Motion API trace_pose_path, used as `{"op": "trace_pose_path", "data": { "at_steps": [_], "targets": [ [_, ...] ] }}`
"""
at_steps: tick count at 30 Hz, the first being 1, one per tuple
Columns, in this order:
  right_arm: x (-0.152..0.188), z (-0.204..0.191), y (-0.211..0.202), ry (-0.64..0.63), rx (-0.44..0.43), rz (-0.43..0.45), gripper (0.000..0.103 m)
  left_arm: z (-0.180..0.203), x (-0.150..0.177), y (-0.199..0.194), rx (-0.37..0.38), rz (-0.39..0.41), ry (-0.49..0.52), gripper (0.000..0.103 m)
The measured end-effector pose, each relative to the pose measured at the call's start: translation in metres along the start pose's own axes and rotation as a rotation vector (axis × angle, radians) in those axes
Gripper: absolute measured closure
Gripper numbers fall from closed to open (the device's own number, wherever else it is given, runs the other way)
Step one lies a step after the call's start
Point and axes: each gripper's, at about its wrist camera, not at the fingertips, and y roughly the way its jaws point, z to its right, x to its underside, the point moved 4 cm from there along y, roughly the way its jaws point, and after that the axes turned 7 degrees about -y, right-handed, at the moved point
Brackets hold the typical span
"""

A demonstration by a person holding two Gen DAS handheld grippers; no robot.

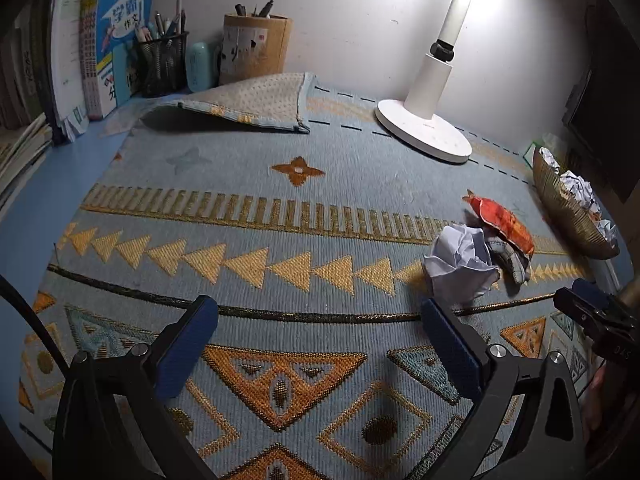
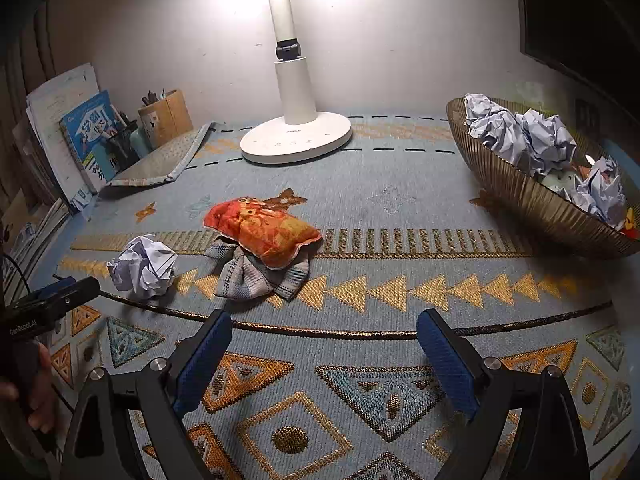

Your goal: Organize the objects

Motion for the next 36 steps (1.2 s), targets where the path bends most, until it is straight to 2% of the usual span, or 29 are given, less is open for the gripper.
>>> {"op": "trace_pose_path", "data": {
  "at_steps": [2,4,7,11,13,15,16,18,21,23,25,26,28,31,33,35,36],
  "targets": [
    [0.002,0.0,0.01,0.002,-0.003,-0.051,0.01,0.008,0.003,0.009,-0.043,-0.04,0.057,0.001],
    [0.003,0.003,0.02,0.02,-0.014,-0.108,0.008,0.018,0.007,0.016,-0.129,-0.064,0.135,0.0],
    [0.002,-0.001,0.024,-0.002,-0.012,-0.119,0.001,0.019,0.007,0.016,-0.11,-0.061,0.142,0.0],
    [0.002,-0.005,0.026,-0.038,0.01,-0.14,0.0,0.018,0.007,0.014,-0.111,-0.061,0.144,0.0],
    [0.001,-0.004,0.026,-0.034,0.006,-0.138,0.0,0.02,0.009,0.01,-0.07,-0.069,0.164,0.001],
    [0.001,-0.004,0.025,-0.025,-0.003,-0.133,0.0,0.033,0.013,0.001,0.055,-0.079,0.229,0.001],
    [0.0,-0.004,0.025,-0.022,-0.008,-0.131,0.0,0.041,0.013,-0.003,0.094,-0.067,0.263,0.001],
    [0.0,-0.002,0.024,-0.013,-0.017,-0.126,0.0,0.058,0.009,-0.006,0.114,-0.041,0.32,0.001],
    [-0.002,0.001,0.02,0.012,-0.063,-0.113,0.0,0.081,-0.002,0.006,0.134,-0.055,0.399,0.001],
    [-0.006,0.006,0.02,0.042,-0.138,-0.116,0.0,0.086,-0.008,0.022,0.144,-0.091,0.408,0.001],
    [-0.014,0.012,0.023,0.074,-0.172,-0.132,0.0,0.088,-0.01,0.036,0.153,-0.126,0.401,0.002],
    [-0.021,0.014,0.023,0.077,-0.166,-0.13,0.0,0.088,-0.01,0.04,0.157,-0.136,0.395,0.009],
    [-0.04,0.013,0.023,0.052,-0.148,-0.095,0.0,0.09,-0.012,0.038,0.154,-0.104,0.4,0.013],
    [-0.065,-0.001,0.034,-0.019,-0.119,-0.082,0.0,0.087,-0.013,0.038,0.166,-0.097,0.372,0.026],
    [-0.075,-0.013,0.048,-0.078,-0.127,-0.099,0.0,0.084,-0.016,0.035,0.201,-0.09,0.351,0.051],
    [-0.075,-0.024,0.063,-0.118,-0.126,-0.122,0.002,0.078,-0.021,0.034,0.229,-0.092,0.304,0.053],
    [-0.073,-0.028,0.068,-0.132,-0.132,-0.128,0.01,0.074,-0.024,0.033,0.243,-0.09,0.279,0.054]
  ]
}}
